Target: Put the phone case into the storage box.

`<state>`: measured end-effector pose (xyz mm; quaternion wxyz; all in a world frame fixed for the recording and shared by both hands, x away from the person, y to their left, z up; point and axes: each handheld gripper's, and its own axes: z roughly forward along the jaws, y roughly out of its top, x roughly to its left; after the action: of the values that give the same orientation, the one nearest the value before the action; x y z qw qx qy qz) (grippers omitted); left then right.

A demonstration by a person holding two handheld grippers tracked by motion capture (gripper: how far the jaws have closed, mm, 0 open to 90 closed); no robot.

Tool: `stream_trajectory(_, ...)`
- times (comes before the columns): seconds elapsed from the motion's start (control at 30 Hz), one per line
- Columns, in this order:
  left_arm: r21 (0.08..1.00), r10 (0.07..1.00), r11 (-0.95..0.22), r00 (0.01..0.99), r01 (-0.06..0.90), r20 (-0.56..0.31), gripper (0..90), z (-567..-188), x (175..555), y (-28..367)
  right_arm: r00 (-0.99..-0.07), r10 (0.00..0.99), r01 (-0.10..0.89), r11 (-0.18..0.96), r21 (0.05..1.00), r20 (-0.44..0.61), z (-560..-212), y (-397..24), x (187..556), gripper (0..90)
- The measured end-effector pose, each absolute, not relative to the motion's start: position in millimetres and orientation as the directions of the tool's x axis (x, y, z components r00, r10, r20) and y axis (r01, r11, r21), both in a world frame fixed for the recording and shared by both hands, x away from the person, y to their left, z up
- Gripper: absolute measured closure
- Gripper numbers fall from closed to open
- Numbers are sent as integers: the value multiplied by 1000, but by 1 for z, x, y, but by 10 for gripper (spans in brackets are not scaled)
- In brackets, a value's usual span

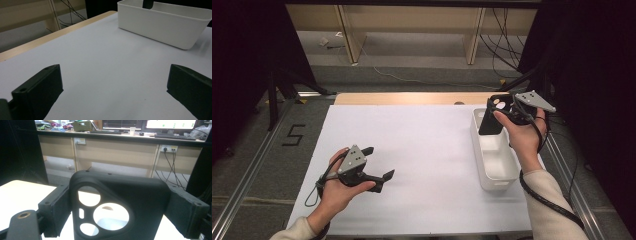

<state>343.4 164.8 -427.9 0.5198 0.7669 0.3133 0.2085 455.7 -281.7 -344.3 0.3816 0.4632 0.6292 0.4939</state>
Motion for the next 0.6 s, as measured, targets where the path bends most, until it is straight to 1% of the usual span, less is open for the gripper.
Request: stream_trajectory(0.6, 927, 695, -263, 719, 267, -10, 0, -429, 344, 164, -277, 960, 223, 93, 970, -28, -348, -281, 461, 157)
